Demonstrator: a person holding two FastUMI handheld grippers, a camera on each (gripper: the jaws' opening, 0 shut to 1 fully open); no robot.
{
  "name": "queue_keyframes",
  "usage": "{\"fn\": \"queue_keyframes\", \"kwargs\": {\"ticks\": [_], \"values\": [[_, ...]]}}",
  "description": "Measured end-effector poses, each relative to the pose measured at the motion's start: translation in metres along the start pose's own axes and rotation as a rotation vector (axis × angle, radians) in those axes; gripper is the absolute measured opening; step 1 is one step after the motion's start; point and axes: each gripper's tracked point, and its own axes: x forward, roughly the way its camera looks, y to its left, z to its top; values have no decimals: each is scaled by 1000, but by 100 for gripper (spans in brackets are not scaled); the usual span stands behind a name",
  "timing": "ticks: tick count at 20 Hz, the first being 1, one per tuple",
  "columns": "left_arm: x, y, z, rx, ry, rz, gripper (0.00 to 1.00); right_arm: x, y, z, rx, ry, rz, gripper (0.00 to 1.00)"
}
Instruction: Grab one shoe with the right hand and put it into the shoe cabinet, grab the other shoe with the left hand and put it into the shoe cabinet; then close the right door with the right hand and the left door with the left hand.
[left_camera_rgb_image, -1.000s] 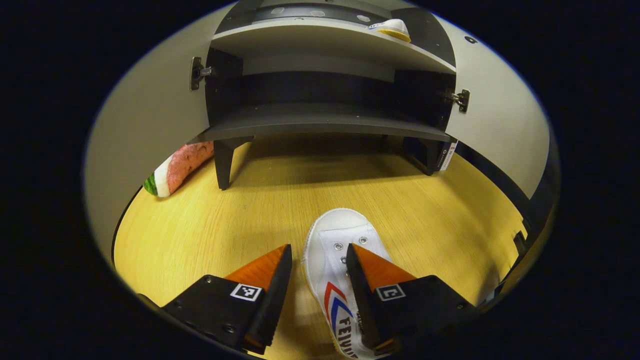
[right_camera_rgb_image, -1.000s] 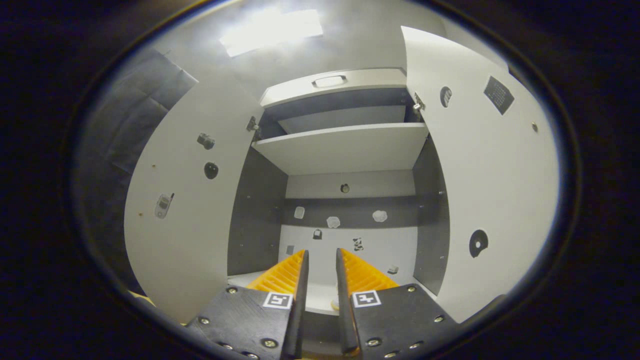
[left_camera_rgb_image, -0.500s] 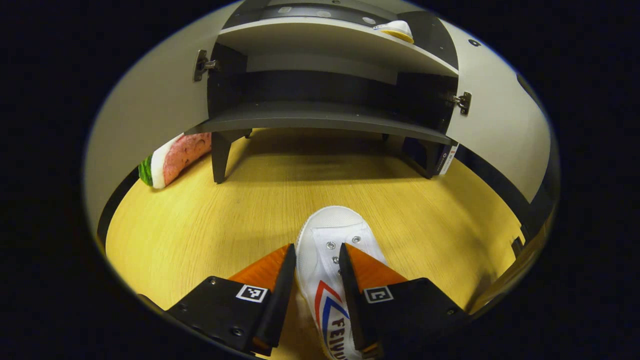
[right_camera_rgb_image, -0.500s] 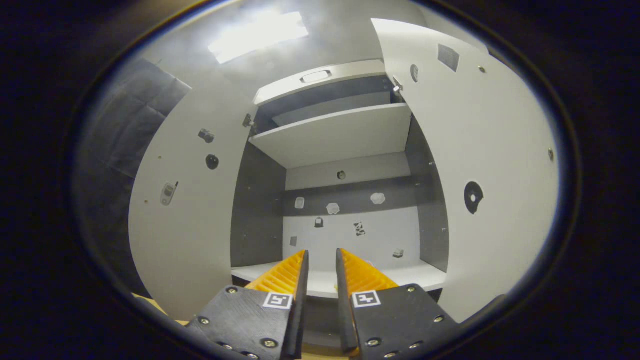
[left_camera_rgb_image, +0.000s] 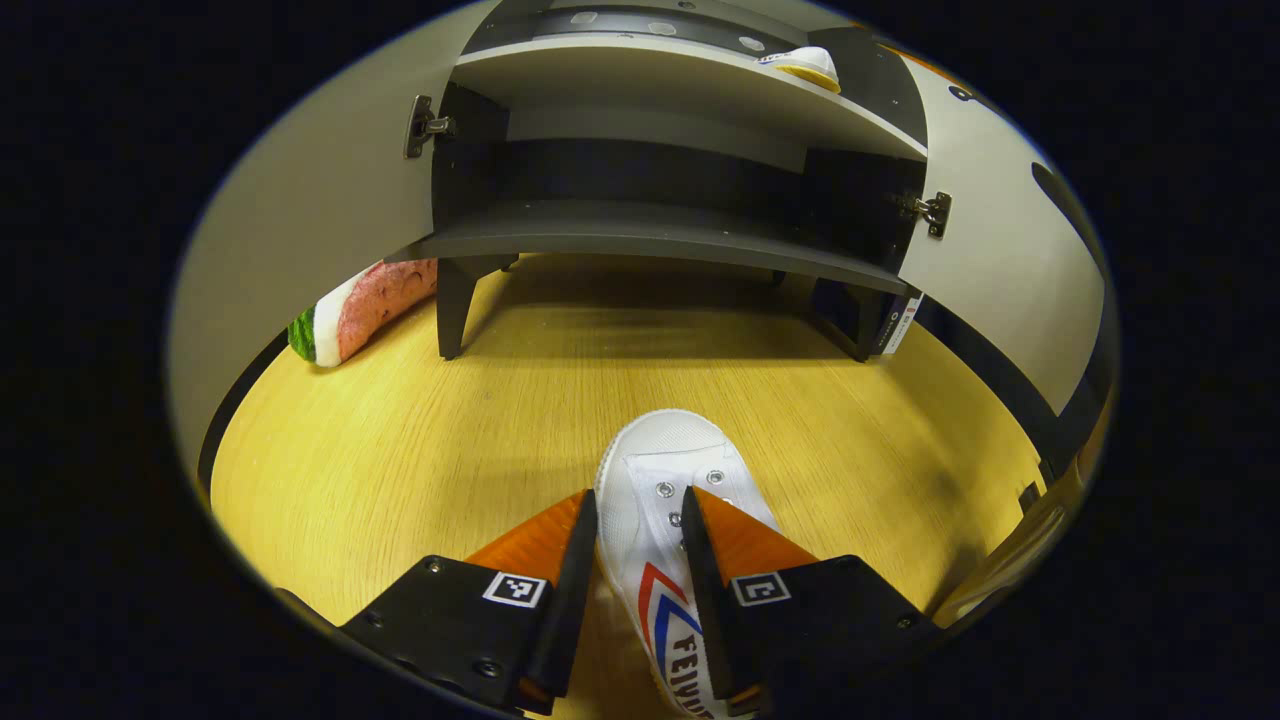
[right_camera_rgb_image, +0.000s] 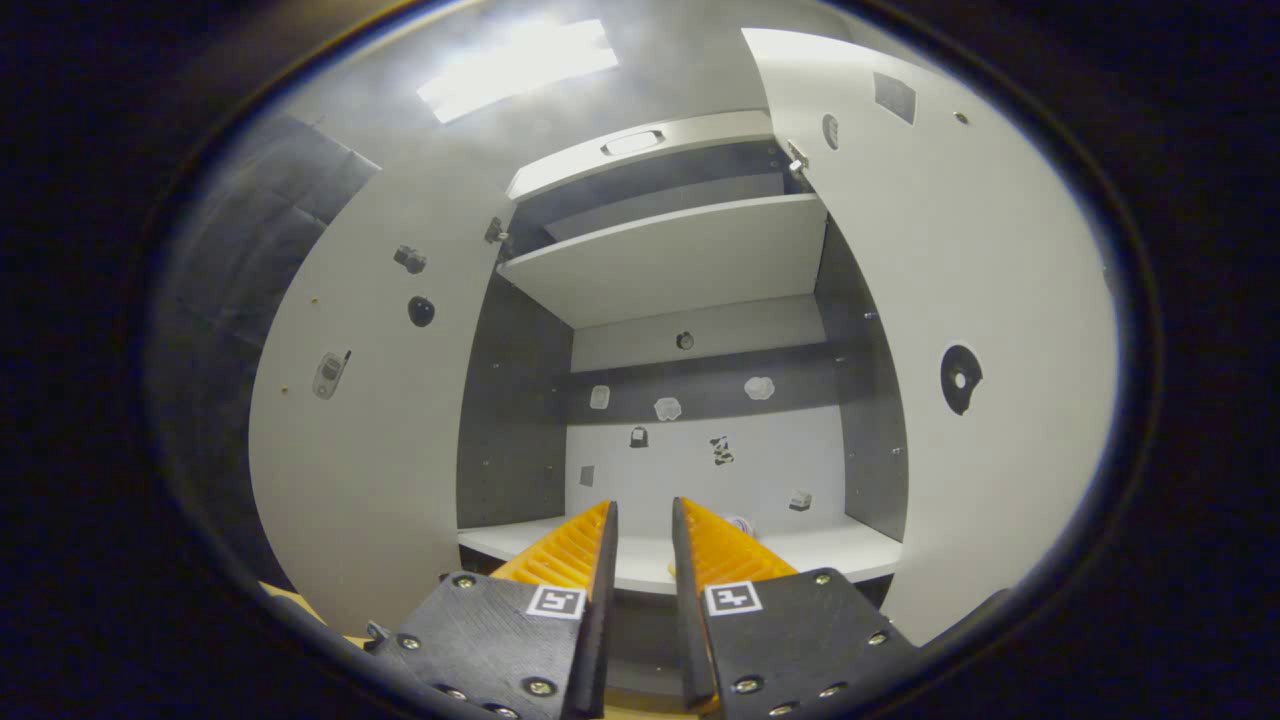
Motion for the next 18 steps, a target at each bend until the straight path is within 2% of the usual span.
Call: {"fn": "queue_keyframes", "kwargs": {"ticks": [1,4,6,7,8,9,10,11,12,14,15,16,17,18], "values": [[-3,-1,-1,-8,-3,0,55,0,-1,0,-2,1,-5,29],[-16,-7,-8,8,22,-2,52,2,0,-2,-2,3,-6,29],[-23,-9,-17,14,44,-1,55,2,-2,-3,-2,4,-7,29],[-26,-9,-21,8,54,-2,52,1,-2,-2,-3,5,-7,29],[-26,-9,-23,7,56,1,54,1,-3,-2,-4,5,-8,26],[-25,-7,-27,8,63,12,52,0,-2,-1,-5,3,-8,29],[-24,-4,-30,7,73,28,52,0,-2,-1,-5,1,-7,25],[-25,-5,-27,6,49,30,47,0,-1,-1,-4,-1,-5,25],[-23,-5,-27,13,43,37,47,-1,0,0,-2,-2,-1,26],[-24,-1,-25,23,23,65,36,-2,3,1,4,-7,7,26],[-24,1,-24,15,15,81,21,-2,3,2,5,-10,10,26],[-25,2,-23,-8,6,88,15,-3,3,3,4,-12,11,29],[-24,1,-23,-13,-7,82,4,-3,2,4,2,-15,9,29],[-25,0,-22,-16,-17,76,2,-3,0,5,1,-19,4,29]]}}
